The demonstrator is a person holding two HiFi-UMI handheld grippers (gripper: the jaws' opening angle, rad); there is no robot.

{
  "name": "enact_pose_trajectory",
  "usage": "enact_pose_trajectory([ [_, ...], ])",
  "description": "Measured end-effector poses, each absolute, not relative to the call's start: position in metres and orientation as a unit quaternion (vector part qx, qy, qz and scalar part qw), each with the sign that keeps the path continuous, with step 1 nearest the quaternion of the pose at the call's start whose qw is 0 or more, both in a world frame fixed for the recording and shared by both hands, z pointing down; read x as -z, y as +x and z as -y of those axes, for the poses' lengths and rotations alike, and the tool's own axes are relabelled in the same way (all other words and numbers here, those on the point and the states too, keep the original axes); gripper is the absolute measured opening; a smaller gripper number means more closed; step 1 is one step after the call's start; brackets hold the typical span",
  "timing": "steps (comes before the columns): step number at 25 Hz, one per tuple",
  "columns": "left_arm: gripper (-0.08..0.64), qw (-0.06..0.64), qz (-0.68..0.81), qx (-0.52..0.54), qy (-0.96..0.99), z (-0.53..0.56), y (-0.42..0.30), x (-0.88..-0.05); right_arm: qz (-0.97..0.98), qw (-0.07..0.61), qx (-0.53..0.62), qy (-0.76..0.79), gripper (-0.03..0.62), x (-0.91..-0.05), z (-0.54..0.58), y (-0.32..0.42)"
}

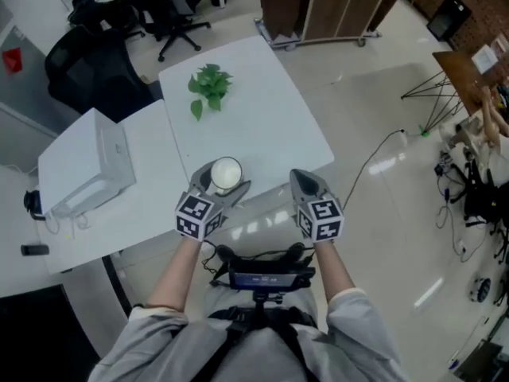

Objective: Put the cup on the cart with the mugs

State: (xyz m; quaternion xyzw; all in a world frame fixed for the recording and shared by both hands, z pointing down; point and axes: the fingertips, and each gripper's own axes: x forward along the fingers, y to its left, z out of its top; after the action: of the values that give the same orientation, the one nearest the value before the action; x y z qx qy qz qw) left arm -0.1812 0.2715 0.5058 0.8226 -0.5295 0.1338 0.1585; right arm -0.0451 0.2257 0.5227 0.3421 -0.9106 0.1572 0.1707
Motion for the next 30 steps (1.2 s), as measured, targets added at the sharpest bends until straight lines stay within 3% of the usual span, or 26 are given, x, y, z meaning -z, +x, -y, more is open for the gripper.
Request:
enact_pose_trajectory([
  [13,0.4,0.141,0.467,-0.15,0.86,-0.18,0.031,-0.496,0.886,0.126,-0.177,0.41,0.008,-0.512,-0.166,0.166],
  [30,0.4,0.121,0.369,-0.165,0.907,-0.065,0.185,-0.498,0.851,0.114,-0.167,0.485,0.008,-0.504,-0.072,0.301],
])
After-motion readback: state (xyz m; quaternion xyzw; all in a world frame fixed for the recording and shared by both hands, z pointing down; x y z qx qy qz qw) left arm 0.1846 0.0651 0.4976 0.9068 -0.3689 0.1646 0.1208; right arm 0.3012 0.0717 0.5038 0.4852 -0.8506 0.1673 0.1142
